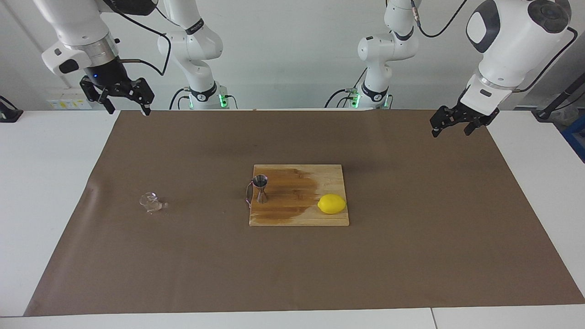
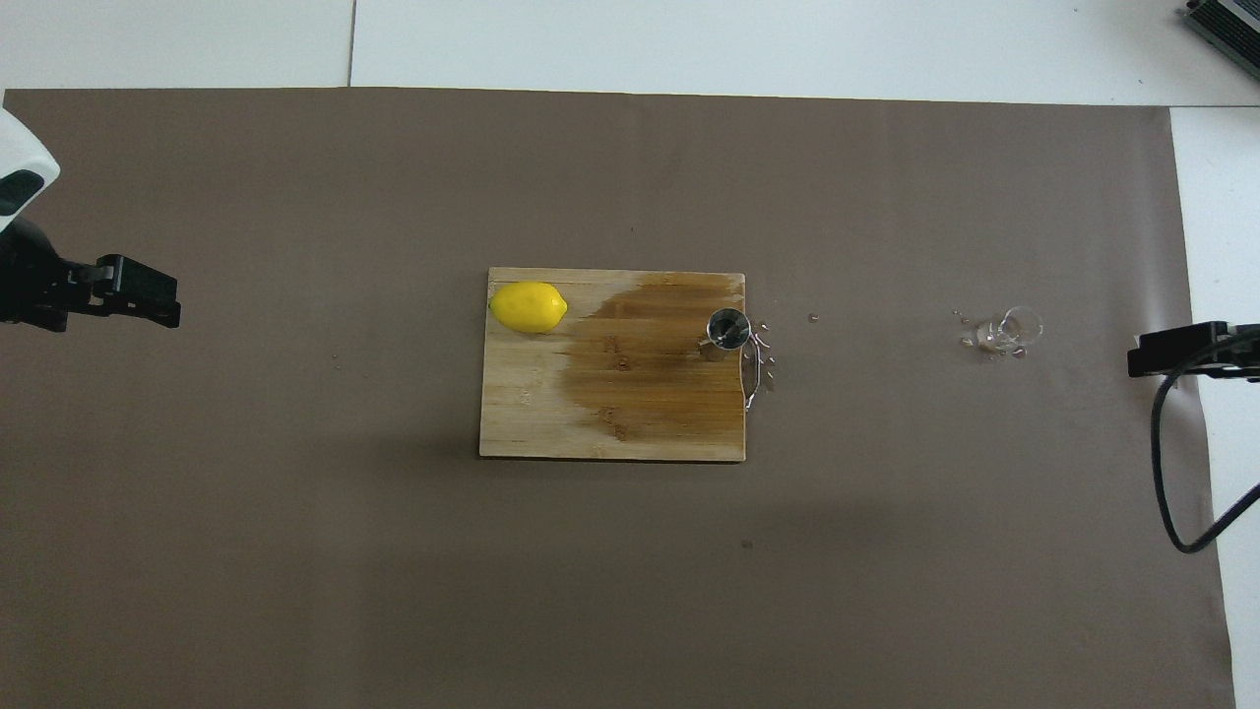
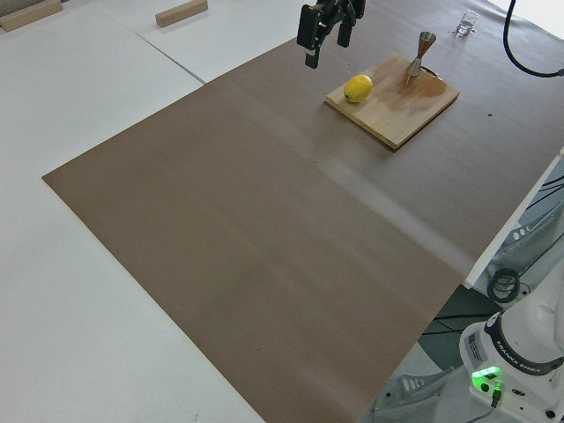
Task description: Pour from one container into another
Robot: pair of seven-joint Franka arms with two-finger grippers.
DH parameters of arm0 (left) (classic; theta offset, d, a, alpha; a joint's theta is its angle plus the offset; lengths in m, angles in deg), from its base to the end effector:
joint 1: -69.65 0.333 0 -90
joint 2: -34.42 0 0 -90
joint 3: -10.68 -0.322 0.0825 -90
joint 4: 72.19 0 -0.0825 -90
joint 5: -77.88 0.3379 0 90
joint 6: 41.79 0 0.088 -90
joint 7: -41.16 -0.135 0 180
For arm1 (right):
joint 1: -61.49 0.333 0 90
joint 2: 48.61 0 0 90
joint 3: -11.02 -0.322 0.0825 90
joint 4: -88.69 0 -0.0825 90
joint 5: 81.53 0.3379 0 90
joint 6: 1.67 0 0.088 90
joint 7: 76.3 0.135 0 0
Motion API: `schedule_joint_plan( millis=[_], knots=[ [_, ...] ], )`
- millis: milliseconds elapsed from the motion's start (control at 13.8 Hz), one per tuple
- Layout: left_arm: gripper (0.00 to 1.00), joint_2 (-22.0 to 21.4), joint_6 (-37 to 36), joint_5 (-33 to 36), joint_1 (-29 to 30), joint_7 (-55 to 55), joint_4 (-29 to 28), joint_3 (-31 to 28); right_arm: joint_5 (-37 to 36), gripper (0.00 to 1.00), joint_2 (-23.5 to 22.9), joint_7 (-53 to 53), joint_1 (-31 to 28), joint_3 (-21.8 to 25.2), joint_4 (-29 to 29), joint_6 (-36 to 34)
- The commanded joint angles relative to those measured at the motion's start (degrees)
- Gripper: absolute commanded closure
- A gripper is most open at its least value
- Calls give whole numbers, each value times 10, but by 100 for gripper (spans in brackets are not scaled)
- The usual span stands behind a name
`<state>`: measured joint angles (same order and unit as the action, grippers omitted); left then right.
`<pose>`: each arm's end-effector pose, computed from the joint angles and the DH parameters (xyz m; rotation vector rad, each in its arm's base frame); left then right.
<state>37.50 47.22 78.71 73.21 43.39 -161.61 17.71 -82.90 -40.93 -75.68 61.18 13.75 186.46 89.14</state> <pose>0.5196 -0.0278 0.5779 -3.1291 0.0342 0.0940 0.4656 -0.0295 0.6112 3.1222 -0.0989 0.0188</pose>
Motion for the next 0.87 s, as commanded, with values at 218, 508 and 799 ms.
schedule_joint_plan(
  millis=[218,508,799],
  knots=[
    [0,-14,-7,4,3,4,-10,2,9,0,6,11,-1,-3,6,1],
    [0,-14,-7,4,3,4,-10,2,8,0,8,11,-1,-3,9,0],
    [0,-14,-7,4,3,4,-10,2,8,0,8,11,-1,-3,9,-1]
  ],
)
